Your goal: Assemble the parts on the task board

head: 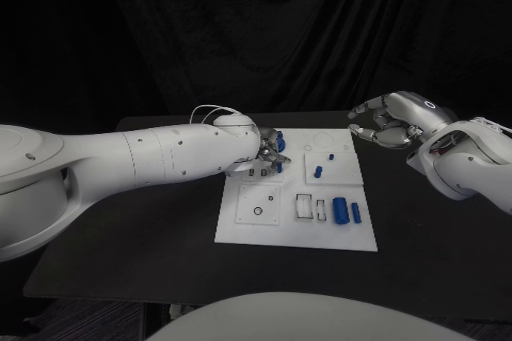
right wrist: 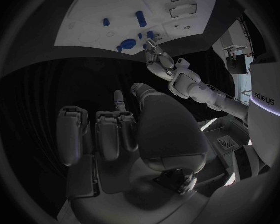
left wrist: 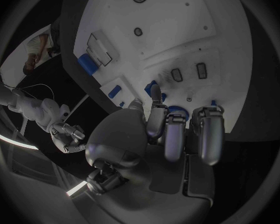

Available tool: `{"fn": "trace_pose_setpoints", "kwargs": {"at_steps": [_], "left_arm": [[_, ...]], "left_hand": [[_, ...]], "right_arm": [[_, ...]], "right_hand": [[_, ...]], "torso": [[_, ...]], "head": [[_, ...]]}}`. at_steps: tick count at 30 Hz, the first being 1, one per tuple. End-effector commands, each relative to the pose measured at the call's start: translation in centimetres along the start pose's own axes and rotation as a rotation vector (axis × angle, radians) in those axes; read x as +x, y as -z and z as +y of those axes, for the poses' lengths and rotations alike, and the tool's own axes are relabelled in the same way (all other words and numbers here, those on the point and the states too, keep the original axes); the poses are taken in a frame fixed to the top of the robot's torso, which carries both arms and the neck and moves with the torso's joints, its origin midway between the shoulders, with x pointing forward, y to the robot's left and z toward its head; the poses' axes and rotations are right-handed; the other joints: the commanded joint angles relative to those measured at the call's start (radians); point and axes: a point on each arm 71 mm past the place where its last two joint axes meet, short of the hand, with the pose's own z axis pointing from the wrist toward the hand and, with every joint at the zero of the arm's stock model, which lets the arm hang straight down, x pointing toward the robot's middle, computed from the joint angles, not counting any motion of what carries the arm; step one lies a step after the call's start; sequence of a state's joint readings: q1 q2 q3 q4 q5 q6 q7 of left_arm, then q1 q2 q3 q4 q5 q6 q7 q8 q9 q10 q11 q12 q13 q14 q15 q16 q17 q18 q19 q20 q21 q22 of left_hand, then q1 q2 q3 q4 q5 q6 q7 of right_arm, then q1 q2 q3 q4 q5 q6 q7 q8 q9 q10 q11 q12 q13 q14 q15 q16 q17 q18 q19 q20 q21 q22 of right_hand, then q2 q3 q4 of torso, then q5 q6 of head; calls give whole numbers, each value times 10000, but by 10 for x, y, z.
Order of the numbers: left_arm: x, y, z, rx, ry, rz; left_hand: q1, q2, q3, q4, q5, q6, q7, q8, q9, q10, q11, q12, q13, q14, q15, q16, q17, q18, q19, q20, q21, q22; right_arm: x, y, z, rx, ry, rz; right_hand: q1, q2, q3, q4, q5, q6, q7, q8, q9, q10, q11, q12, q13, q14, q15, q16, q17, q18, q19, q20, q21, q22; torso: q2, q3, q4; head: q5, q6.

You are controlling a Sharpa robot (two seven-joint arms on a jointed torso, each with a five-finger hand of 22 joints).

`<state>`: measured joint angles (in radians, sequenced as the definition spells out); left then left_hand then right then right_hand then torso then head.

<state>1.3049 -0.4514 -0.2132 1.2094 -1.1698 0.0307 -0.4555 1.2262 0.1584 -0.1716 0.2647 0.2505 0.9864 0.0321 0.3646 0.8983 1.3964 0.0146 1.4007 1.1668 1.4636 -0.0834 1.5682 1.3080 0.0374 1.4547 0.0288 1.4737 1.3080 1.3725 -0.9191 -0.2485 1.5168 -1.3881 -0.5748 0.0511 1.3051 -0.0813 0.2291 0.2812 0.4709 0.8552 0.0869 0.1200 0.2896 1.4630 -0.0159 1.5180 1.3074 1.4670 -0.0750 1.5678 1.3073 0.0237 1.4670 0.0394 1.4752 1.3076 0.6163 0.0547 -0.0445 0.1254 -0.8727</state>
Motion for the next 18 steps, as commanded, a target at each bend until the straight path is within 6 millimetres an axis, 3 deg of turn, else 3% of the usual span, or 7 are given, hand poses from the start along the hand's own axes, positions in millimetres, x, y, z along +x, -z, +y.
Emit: {"fn": "trace_pose_setpoints", "kwargs": {"at_steps": [1, 18], "left_arm": [[2, 0, -1, 133, -76, 131], [2, -1, 0, 87, -105, 198]], "left_hand": [[127, 0, 44, -1, 48, 78, -2, -53, 15, 1744, -487, 1701, 4040, 1072, 5, 26, 2628, 90, -62, 13, -39, 894], [126, -77, 123, -1, 59, 120, -13, -67, 216, 1744, -500, 1701, 4040, 1072, -7, 26, 2628, 100, -88, 6, -74, 871]], "right_arm": [[1, 0, -1, 181, 6, 55], [2, -1, -2, 240, 21, 192]], "right_hand": [[-84, 29, 40, 42, 42, 75, -17, 57, -9, 506, 67, -45, 1840, 1037, 91, 30, 2635, 16, 439, 69, 8, 2298], [-102, 31, 43, 42, 43, 92, -12, 47, -24, 493, 72, -60, 1819, 1037, 95, 30, 2635, 16, 441, 74, 8, 2298]], "torso": [[-3, 0, -1], [-2, 0, -3]], "head": [[-4, 1], [34, 1]]}}
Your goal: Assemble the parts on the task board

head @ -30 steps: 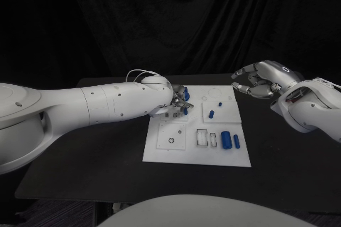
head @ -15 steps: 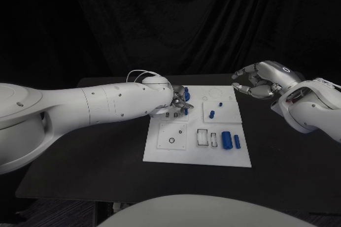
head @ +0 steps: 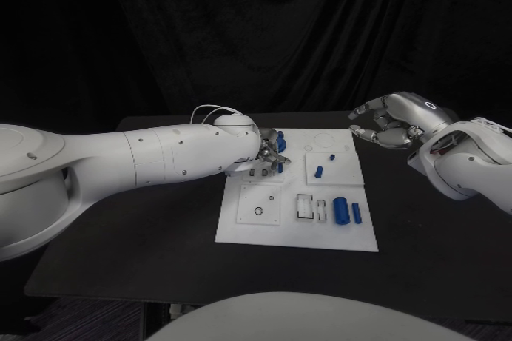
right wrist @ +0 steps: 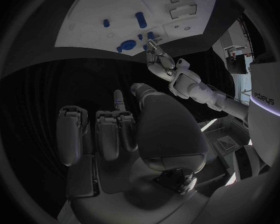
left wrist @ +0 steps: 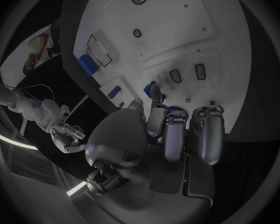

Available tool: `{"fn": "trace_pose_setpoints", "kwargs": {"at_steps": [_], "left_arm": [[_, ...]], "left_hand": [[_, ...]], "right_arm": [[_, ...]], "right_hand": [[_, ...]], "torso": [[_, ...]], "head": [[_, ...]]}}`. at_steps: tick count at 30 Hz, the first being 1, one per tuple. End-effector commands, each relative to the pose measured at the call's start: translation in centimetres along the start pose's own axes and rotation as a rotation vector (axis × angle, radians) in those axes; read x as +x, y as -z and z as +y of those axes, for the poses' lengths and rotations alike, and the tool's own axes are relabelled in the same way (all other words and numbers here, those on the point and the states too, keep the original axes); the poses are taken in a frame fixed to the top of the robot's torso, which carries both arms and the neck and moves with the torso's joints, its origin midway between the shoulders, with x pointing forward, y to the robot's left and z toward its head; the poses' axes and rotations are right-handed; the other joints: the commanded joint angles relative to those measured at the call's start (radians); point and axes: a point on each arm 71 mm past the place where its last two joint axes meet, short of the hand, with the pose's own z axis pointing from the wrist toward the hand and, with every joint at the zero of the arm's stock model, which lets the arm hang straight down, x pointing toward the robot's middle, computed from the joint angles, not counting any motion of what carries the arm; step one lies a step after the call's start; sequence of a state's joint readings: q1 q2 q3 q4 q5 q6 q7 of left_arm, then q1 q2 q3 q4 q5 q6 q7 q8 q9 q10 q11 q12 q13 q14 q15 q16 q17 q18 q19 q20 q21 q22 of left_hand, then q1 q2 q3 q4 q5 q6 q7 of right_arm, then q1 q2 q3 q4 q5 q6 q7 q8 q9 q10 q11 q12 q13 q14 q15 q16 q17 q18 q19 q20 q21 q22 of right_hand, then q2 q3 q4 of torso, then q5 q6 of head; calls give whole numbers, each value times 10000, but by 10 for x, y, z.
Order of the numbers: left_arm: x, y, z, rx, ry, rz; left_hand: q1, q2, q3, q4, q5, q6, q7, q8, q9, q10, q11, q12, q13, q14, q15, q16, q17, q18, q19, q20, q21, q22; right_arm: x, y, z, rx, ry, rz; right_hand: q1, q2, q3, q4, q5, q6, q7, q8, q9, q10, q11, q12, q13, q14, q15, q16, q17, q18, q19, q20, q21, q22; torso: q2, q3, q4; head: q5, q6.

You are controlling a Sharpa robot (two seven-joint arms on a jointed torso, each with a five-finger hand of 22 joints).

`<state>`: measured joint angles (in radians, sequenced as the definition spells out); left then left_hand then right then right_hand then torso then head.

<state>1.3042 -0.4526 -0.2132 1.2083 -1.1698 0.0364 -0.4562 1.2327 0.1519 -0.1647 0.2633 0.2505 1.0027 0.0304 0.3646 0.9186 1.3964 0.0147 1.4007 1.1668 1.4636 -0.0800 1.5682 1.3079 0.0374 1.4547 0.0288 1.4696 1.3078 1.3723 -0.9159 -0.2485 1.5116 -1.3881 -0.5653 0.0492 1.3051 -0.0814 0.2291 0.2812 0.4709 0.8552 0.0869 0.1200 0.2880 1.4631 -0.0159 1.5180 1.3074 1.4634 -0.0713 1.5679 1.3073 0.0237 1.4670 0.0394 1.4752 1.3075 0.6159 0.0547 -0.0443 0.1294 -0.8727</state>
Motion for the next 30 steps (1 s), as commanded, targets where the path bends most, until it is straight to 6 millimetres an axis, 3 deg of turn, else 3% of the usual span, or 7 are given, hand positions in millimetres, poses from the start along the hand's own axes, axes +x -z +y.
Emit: {"fn": "trace_pose_setpoints", "kwargs": {"at_steps": [1, 30], "left_arm": [[2, -1, -1, 109, -91, 151], [5, -5, -1, 152, -147, 331]], "left_hand": [[54, -12, 61, 19, 58, -59, 9, -84, 20, 1744, -497, 1701, 4040, 1072, -40, 26, 2629, 103, -98, 6, -42, 861], [33, -55, 291, 78, 82, -239, 138, -611, 20, 1744, -379, 1701, 4040, 1072, 68, 26, 2629, 188, -382, 93, -307, 550]], "right_arm": [[1, 0, -2, 210, 8, 108], [4, -1, -2, 228, 1, 241]], "right_hand": [[-102, 31, 43, 42, 43, 92, -13, 47, -8, 492, 71, -60, 1819, 1074, 59, 29, 2635, 16, 440, 74, 8, 2299], [-112, 33, 45, 43, 43, 100, -11, 42, -14, 488, 73, -65, 1812, 1074, 60, 29, 2635, 17, 438, 76, 2, 2297]], "torso": [[2, 0, -3], [7, 16, -15]], "head": [[-3, 1], [2, 1]]}}
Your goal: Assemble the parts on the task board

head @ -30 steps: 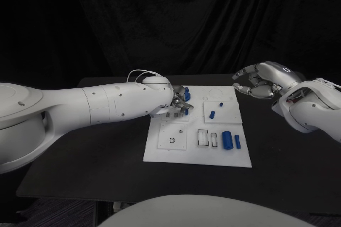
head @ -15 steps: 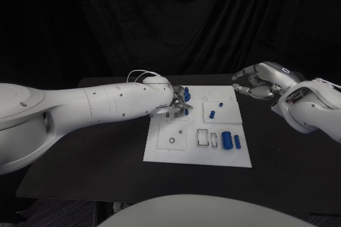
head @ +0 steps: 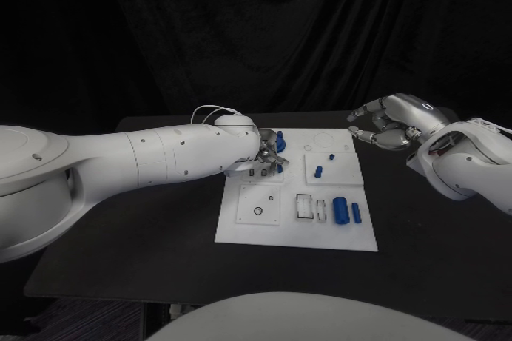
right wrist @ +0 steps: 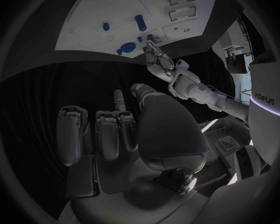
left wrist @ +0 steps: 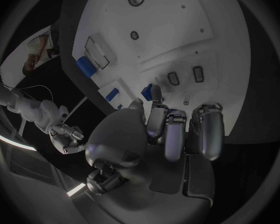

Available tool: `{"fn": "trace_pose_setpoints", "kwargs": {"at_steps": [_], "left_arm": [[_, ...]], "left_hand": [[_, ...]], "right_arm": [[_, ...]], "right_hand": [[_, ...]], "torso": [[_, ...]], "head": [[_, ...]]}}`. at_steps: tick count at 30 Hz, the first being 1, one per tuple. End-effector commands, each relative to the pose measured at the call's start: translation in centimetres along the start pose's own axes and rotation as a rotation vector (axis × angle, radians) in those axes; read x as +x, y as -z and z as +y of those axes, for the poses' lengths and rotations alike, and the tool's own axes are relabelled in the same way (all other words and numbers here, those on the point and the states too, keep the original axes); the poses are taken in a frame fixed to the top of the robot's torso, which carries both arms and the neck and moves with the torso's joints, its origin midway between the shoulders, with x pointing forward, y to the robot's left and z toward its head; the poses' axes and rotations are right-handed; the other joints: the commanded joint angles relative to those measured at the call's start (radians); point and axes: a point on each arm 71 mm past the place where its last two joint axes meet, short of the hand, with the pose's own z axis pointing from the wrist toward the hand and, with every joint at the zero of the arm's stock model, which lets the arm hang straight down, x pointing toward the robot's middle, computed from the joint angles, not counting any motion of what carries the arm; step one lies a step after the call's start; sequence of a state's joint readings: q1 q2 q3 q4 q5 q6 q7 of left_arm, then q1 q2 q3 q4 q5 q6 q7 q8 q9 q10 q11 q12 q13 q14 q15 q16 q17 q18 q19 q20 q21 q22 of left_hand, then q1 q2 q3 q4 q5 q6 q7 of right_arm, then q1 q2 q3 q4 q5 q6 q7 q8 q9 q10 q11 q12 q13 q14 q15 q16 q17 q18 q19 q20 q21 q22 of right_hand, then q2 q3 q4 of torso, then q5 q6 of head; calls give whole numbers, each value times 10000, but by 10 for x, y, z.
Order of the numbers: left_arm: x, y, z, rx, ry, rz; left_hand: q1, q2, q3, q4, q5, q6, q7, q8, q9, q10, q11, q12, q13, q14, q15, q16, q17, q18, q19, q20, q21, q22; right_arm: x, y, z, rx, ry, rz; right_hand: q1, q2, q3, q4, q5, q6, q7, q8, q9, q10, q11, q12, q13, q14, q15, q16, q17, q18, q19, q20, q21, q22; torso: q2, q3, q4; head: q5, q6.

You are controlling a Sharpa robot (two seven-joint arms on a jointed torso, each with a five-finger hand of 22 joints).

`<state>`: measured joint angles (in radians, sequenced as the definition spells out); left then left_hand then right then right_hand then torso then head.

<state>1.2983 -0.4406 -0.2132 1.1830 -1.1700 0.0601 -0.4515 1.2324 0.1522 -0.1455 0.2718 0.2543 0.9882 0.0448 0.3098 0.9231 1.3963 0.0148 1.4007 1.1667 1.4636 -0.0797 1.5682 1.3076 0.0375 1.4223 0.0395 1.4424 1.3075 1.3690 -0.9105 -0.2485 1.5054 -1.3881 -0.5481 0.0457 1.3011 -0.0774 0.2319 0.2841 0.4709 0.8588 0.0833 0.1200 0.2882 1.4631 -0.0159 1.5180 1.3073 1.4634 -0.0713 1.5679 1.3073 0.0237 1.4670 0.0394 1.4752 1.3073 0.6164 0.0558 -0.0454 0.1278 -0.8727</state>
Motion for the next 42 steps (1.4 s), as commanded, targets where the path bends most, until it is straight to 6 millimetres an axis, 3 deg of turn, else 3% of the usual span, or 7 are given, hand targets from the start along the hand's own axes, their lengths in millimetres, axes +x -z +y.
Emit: {"fn": "trace_pose_setpoints", "kwargs": {"at_steps": [1, 18, 24, 33, 42], "left_arm": [[3, -1, -3, 235, -73, 130], [6, -2, -4, 236, -102, 257], [7, -2, -4, 235, -116, 305], [7, -3, -1, 184, -127, 355], [7, -2, 0, 242, -124, 379]], "left_hand": [[37, -58, 99, -6, 43, -95, -7, -64, -24, 1745, -380, 1701, 4041, 1072, 65, 26, 2632, 187, -57, -14, -35, 553], [103, -76, 209, -48, 106, -104, 21, -249, -90, 1745, -352, 1701, 4041, 1072, 93, 26, 2632, 193, -80, 16, -65, 541], [177, -111, 331, -104, 313, -39, 27, -397, -155, 1745, -342, 1701, 4041, 1072, 107, 26, 2632, 196, -86, 36, -82, 545], [405, -271, 764, -284, 1184, 102, 5, -716, -239, 1745, -360, 1701, 4041, 1072, 98, 26, 2632, 201, -86, 37, -114, 573], [610, -551, 1512, -461, 1603, 199, -17, -951, -236, 1745, -383, 1701, 4041, 1072, 79, 26, 2632, 205, -93, 19, -155, 593]], "right_arm": [[1, 0, -1, 184, 9, 45], [2, -2, -1, 171, 22, 86], [2, -2, -1, 154, 17, 83], [2, -2, -1, 168, 18, 94], [2, -2, -1, 173, 22, 92]], "right_hand": [[-72, -7, 17, 15, 43, 64, 25, 42, -16, 488, 74, -65, 1812, 1074, 61, 29, 2635, 17, 438, 76, 2, 2299], [-96, -3, 17, 21, 43, 78, 30, 32, -30, 477, 77, -77, 1796, 1074, 64, 29, 2635, 22, 429, 79, -14, 2294], [-96, -3, 17, 21, 43, 78, 30, 32, -30, 477, 77, -77, 1796, 1074, 64, 29, 2635, 22, 429, 79, -14, 2294], [-96, -3, 17, 21, 43, 78, 30, 32, -30, 477, 77, -77, 1796, 1074, 64, 29, 2635, 22, 429, 79, -14, 2294], [-113, -3, 25, 14, 45, 67, 33, 0, -56, 451, 81, -105, 1757, 1074, 68, 29, 2635, 23, 426, 84, -20, 2291]], "torso": [[-1, 3, -1], [-9, 4, 3], [-4, -3, -1], [3, 11, 5], [-3, 1, 5]], "head": [[14, 1], [-88, 1], [-73, 1], [-88, 1], [-53, 1]]}}
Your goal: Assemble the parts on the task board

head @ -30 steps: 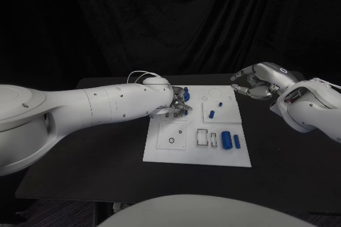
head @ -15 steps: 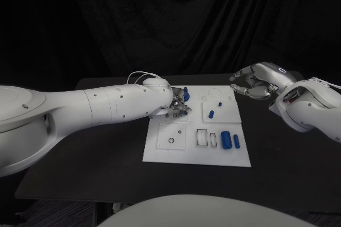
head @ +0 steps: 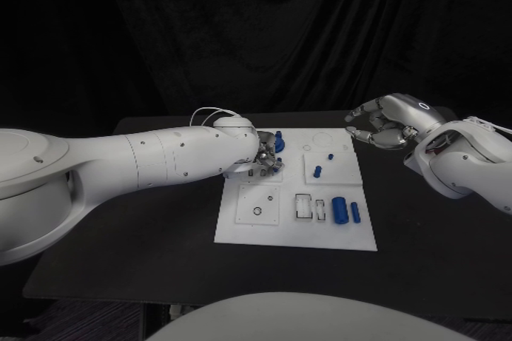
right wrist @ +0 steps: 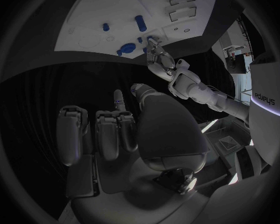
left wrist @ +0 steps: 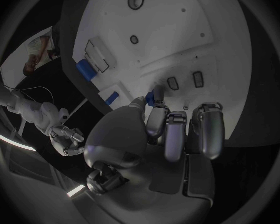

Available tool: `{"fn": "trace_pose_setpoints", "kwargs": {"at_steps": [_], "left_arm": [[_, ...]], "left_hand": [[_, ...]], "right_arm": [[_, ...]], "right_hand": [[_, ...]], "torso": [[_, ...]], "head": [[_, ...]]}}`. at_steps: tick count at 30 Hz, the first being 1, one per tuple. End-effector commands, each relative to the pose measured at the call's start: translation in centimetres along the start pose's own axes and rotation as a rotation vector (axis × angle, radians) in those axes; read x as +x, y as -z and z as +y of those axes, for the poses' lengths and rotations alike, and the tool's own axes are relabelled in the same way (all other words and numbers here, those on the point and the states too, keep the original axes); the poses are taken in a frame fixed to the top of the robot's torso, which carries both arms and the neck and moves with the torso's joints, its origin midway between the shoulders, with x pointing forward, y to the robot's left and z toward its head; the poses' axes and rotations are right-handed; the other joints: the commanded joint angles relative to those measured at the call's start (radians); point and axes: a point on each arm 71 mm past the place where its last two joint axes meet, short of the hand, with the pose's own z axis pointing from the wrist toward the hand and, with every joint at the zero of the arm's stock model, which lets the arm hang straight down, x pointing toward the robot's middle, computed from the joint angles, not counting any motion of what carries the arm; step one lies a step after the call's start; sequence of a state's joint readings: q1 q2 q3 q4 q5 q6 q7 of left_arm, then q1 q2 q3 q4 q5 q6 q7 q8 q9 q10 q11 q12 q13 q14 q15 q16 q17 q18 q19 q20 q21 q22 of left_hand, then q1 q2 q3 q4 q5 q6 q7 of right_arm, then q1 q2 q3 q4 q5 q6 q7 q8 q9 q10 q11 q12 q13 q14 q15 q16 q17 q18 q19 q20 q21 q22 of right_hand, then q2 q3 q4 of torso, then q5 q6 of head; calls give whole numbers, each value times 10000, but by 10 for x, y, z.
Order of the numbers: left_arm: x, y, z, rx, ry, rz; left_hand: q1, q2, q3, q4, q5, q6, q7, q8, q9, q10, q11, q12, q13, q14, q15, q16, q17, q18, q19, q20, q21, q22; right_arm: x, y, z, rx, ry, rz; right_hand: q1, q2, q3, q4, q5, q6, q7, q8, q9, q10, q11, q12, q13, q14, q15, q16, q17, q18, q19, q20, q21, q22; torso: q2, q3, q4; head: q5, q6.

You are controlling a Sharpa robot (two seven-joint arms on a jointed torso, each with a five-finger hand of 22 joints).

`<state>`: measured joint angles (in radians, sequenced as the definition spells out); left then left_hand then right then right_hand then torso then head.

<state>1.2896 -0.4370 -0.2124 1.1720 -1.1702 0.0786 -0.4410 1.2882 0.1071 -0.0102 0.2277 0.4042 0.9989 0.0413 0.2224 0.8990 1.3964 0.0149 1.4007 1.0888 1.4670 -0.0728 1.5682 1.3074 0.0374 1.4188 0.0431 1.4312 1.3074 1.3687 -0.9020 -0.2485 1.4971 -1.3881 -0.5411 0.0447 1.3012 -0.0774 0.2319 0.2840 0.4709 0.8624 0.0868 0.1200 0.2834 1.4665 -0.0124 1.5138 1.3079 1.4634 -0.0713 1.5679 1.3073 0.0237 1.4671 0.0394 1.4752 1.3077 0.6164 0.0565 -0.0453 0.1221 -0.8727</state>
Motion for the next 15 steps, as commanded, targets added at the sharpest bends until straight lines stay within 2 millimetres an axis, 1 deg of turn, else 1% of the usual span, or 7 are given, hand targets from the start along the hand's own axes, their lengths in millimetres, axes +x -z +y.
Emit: {"fn": "trace_pose_setpoints", "kwargs": {"at_steps": [1, 5, 8, 9, 12, 13, 15], "left_arm": [[3, 0, -2, 214, -85, 165], [3, 0, -1, 248, -73, 153], [3, 1, -1, 288, -51, 119], [2, 1, -1, 303, -45, 110], [2, 1, 0, 345, -30, 86], [2, 1, 0, 361, -25, 76], [2, 1, 0, 386, -13, 58]], "left_hand": [[54, -143, 247, -32, 150, 103, 17, -98, 12, 1744, -385, 1701, 4820, 1038, 8, 26, 2634, 206, -56, -18, -45, 600], [49, -288, 574, -68, 338, 139, 16, -164, 39, 1744, -388, 1701, 4820, 1038, 6, 26, 2634, 208, -61, -22, -63, 606], [51, -442, 950, -125, 597, 165, 15, -221, 76, 1744, -388, 1701, 4820, 1038, 3, 26, 2634, 208, -53, -28, -70, 627], [51, -544, 1205, -166, 680, 172, 14, -254, 103, 1744, -391, 1701, 4820, 1038, -1, 26, 2634, 208, -55, -30, -79, 633], [-89, -822, 1892, -223, 749, 211, 24, -316, 197, 1744, -390, 1701, 4820, 1038, 1, 26, 2634, 208, -53, -29, -101, 655], [-127, -872, 2031, -235, 754, 219, 25, -325, 218, 1744, -391, 1701, 4820, 1038, 3, 26, 2634, 209, -56, -28, -108, 656], [-127, -872, 2031, -235, 754, 219, 25, -325, 218, 1744, -391, 1701, 4820, 1038, 3, 26, 2634, 209, -56, -28, -108, 656]], "right_arm": [[1, 0, -1, 170, 8, 21], [1, 0, -1, 164, 5, 34], [1, 0, -1, 170, 2, 48], [1, 0, -1, 175, 2, 53], [1, 0, -1, 197, 1, 71], [1, 0, -1, 205, 2, 77], [1, 1, -2, 217, 1, 88]], "right_hand": [[-114, -2, 25, 15, 45, 31, -2, 0, -8, 416, 47, -62, 1751, 1073, 68, 29, 2635, 23, 426, 84, -20, 2287], [-114, -2, 25, 15, 45, 31, -2, 0, -8, 416, 47, -62, 1751, 1073, 68, 29, 2635, 23, 426, 84, -20, 2287], [-115, -1, 28, 13, 45, 27, -1, -6, -13, 402, 47, -77, 1731, 1073, 69, 29, 2635, 23, 426, 85, -21, 2287], [-115, -1, 28, 13, 45, 27, -1, -6, -13, 402, 47, -77, 1731, 1073, 69, 29, 2635, 23, 426, 85, -21, 2287], [-115, -1, 28, 13, 45, 27, -1, -6, -13, 402, 47, -77, 1731, 1073, 69, 29, 2635, 23, 426, 85, -21, 2287], [-115, -1, 28, 13, 45, 27, -1, -6, -13, 402, 47, -77, 1731, 1073, 69, 29, 2635, 23, 426, 85, -21, 2287], [-116, 1, 30, 12, 46, 26, -1, -10, -17, 381, 48, -98, 1701, 1073, 69, 29, 2635, 23, 426, 85, -21, 2287]], "torso": [[-3, -5, 8], [-5, -3, 14], [-8, -7, 22], [-6, -5, 24], [0, -5, 27], [-2, -7, 26], [-2, -8, 31]], "head": [[4, 1], [4, 1], [-9, 1], [-13, 1], [-16, 1], [-15, 1], [-25, 1]]}}
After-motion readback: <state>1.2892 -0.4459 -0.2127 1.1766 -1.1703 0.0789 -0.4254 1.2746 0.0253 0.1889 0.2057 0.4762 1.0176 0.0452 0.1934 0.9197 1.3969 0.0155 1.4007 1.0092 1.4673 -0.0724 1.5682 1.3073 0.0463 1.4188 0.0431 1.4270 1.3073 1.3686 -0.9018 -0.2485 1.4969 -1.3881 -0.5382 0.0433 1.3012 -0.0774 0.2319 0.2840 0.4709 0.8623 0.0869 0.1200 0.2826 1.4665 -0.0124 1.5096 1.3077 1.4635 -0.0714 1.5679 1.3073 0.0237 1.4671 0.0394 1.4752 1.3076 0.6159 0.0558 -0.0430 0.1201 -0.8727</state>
